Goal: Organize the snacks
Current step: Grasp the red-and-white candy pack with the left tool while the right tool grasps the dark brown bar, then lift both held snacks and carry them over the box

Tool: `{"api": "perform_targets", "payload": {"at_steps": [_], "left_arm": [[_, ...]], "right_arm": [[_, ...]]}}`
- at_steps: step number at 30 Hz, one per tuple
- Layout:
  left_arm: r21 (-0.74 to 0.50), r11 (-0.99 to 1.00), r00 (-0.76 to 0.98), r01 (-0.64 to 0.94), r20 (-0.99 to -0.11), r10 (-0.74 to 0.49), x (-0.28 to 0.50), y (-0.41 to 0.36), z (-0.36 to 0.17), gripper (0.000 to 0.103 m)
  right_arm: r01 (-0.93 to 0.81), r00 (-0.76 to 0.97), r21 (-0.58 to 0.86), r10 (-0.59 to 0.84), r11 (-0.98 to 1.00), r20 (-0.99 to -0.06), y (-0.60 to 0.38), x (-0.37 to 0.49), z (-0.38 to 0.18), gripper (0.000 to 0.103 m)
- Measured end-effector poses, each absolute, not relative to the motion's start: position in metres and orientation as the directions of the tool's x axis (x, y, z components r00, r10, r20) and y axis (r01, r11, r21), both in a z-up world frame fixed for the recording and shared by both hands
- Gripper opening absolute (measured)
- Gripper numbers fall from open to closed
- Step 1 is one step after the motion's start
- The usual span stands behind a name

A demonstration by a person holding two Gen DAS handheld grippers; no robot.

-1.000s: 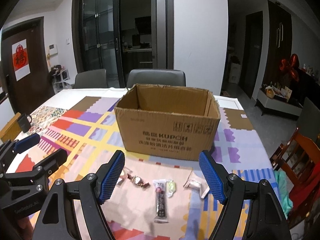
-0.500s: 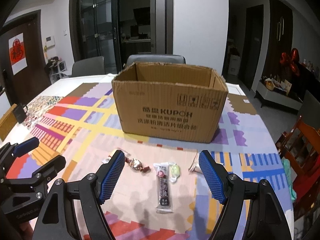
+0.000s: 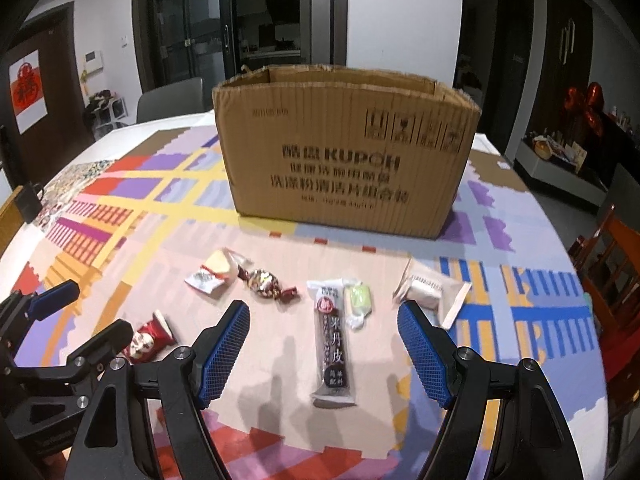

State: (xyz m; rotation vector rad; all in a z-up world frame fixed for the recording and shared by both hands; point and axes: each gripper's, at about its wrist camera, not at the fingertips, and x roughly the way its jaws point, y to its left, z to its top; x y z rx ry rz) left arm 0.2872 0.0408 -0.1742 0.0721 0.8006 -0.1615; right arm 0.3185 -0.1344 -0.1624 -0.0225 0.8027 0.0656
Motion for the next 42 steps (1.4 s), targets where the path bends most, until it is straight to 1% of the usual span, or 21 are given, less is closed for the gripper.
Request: {"api": "perform_targets", "payload": {"at_steps": [15, 22, 24, 26, 27, 30, 32, 34, 36, 38, 39, 42], "left_arm": [[-0.002, 0.983, 0.629, 0.183, -0.769, -0.119, 0.293, 0.041, -0.202, 0.073], [0.005, 0.981, 0.613, 0.196, -0.781, -0.119, 0.296, 0.036, -0.209, 0.062], [0.007, 0.98, 0.607, 0.2, -0.786, -0.118, 0.297, 0.036, -0.211, 0.06], [0.005, 0.979, 0.597, 0.202, -0.793, -0.119, 0.298, 0.035, -0.214, 0.054], [0.001, 0.979, 0.59, 0.203, -0.798, -0.122, 0.298, 0.035, -0.216, 0.052], [0.002, 0.979, 0.594, 0.204, -0.795, -0.122, 0.298, 0.035, -0.217, 0.05], [-0.001, 0.978, 0.596, 0.21, -0.793, -0.128, 0.297, 0.034, -0.217, 0.044], [-0.001, 0.976, 0.597, 0.216, -0.792, -0.133, 0.297, 0.033, -0.216, 0.039], [-0.007, 0.975, 0.597, 0.221, -0.79, -0.141, 0.297, 0.032, -0.216, 0.033], [-0.006, 0.974, 0.597, 0.227, -0.789, -0.144, 0.297, 0.031, -0.216, 0.025], [-0.001, 0.973, 0.597, 0.229, -0.789, -0.141, 0.297, 0.03, -0.216, 0.025], [-0.003, 0.973, 0.594, 0.231, -0.791, -0.143, 0.296, 0.029, -0.215, 0.023]], "right_arm": [[-0.057, 0.644, 0.007, 0.042, 0.998, -0.764, -0.133, 0.326, -0.194, 0.077], [-0.05, 0.633, 0.004, 0.035, 0.999, -0.773, -0.135, 0.328, -0.201, 0.076], [-0.049, 0.629, 0.004, 0.034, 0.999, -0.777, -0.135, 0.329, -0.204, 0.074], [-0.048, 0.621, 0.004, 0.033, 0.999, -0.783, -0.136, 0.33, -0.207, 0.068], [-0.048, 0.614, 0.007, 0.035, 0.999, -0.789, -0.136, 0.331, -0.209, 0.067], [-0.048, 0.604, 0.006, 0.034, 0.999, -0.797, -0.136, 0.333, -0.214, 0.062], [-0.05, 0.594, 0.009, 0.037, 0.999, -0.803, -0.136, 0.334, -0.218, 0.054], [-0.052, 0.591, 0.015, 0.043, 0.999, -0.805, -0.135, 0.335, -0.219, 0.051], [-0.055, 0.593, 0.018, 0.047, 0.998, -0.804, -0.135, 0.335, -0.219, 0.045], [-0.062, 0.594, 0.022, 0.055, 0.998, -0.803, -0.135, 0.335, -0.218, 0.027], [-0.068, 0.593, 0.026, 0.061, 0.997, -0.803, -0.134, 0.335, -0.218, 0.022], [-0.081, 0.589, 0.04, 0.08, 0.996, -0.805, -0.133, 0.335, -0.217, 0.021]]}}
